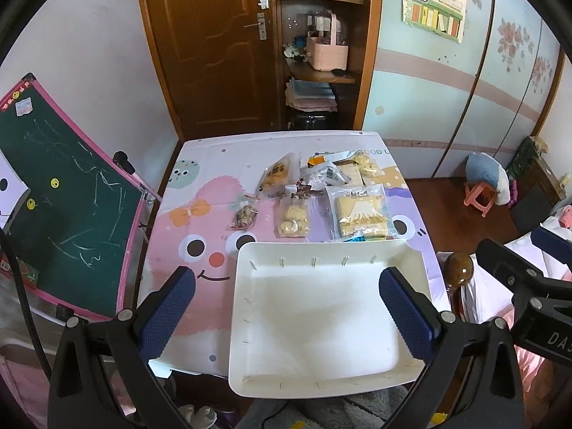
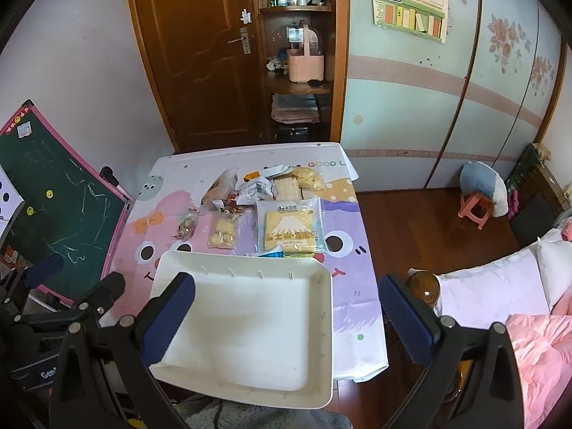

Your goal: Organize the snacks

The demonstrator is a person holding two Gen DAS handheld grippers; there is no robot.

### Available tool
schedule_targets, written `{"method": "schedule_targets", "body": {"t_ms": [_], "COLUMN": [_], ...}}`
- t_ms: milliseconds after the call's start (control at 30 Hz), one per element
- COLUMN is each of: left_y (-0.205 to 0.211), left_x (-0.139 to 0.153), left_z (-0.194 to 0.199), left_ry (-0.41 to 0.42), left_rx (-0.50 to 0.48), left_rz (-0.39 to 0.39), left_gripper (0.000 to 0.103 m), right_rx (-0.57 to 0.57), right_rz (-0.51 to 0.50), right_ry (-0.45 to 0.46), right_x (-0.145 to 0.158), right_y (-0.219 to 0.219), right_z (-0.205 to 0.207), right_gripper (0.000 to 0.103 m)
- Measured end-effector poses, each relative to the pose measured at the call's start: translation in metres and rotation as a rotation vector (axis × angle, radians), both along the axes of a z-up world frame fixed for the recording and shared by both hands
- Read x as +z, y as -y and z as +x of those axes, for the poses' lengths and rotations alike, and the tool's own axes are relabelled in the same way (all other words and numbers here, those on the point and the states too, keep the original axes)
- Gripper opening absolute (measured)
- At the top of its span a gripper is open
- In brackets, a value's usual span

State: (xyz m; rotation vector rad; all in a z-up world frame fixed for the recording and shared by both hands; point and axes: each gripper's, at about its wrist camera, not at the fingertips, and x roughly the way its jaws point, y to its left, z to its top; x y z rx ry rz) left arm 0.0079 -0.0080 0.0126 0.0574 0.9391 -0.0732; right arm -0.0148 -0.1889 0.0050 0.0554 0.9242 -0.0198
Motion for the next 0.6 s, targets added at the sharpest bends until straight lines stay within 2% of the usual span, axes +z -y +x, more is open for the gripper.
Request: {"method": "schedule_targets", "body": {"t_ms": [600], "left_y": [0.005], "left_x": [-0.010], "left_z": [0.000], "left_ry": [-0.012], "left_rx": [0.004], "left_rz": [-0.014], "left_gripper": [0.102], "right_rx": [0.011], "right_rz": [0.025], "right_ry": [0.001], "right_x": [-0.003], "right_y": [0.004], "right_z": [0.007], "right_gripper": [0.103]}}
